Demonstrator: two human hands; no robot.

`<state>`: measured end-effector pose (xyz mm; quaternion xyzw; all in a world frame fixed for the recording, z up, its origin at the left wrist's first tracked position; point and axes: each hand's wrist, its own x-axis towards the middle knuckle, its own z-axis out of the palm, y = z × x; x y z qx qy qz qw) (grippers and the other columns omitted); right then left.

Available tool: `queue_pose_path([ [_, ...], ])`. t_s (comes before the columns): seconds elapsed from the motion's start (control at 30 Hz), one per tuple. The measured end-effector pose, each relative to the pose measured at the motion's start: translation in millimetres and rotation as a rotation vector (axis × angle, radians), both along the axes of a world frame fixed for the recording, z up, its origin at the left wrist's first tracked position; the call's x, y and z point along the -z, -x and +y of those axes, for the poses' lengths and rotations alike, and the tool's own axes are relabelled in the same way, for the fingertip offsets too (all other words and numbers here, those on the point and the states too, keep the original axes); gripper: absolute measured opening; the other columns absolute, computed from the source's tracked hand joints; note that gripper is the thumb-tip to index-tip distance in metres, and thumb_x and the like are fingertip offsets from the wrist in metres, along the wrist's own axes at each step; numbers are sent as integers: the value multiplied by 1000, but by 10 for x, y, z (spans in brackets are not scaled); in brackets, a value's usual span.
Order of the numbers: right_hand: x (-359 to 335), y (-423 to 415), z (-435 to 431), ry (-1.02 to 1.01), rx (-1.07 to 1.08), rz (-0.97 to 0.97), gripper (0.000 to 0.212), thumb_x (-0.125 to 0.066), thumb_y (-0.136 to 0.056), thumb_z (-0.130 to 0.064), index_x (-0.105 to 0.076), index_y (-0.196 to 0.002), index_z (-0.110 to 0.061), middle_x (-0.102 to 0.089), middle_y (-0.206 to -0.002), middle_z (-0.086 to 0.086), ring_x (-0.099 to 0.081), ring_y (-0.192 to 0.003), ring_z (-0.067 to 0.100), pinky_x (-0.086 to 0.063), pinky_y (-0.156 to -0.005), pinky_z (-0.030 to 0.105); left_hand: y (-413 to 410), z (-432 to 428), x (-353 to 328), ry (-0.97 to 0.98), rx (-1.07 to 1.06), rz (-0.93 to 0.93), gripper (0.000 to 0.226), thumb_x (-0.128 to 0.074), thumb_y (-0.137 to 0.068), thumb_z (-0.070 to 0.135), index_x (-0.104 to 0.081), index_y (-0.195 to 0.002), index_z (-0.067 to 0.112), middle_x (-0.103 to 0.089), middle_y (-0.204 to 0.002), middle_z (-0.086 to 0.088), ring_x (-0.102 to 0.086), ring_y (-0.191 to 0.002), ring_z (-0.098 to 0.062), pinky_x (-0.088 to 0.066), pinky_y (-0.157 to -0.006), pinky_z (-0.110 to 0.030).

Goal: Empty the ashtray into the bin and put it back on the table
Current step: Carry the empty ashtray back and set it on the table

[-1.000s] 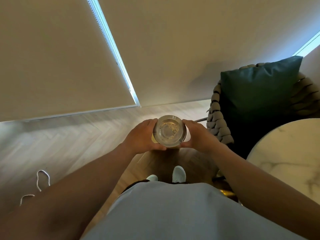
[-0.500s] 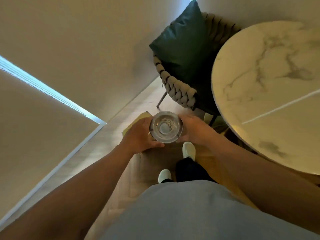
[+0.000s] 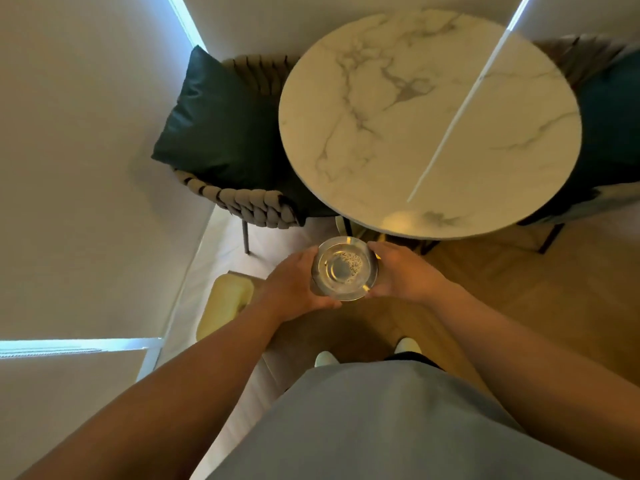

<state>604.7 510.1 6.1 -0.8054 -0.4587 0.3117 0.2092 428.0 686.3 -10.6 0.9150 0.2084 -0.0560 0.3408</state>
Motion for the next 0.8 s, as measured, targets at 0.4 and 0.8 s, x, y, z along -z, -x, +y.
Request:
queue_pose_path([
  [0.4, 6, -916, -1157, -3, 130, 32, 89, -91, -56, -42, -49, -133, -27, -60, -127, -5, -54, -116, 16, -48, -94, 38, -1214, -955, -74, 46, 156, -12, 103, -81, -54, 66, -35, -140, 33, -51, -139, 7, -49, -125, -11, -46, -103, -38],
  [0.8, 24, -1690, -1285, 25, 101, 29, 74, -89, -58, -44, -52, -120, -27, -61, -114, -5, -56, -100, 14, -51, -86, 40, -1918, -1139, -71, 70, 124, 2, 101, -84, -55, 62, -32, -137, 34, -52, -137, 4, -50, -122, -14, -46, -101, -35],
])
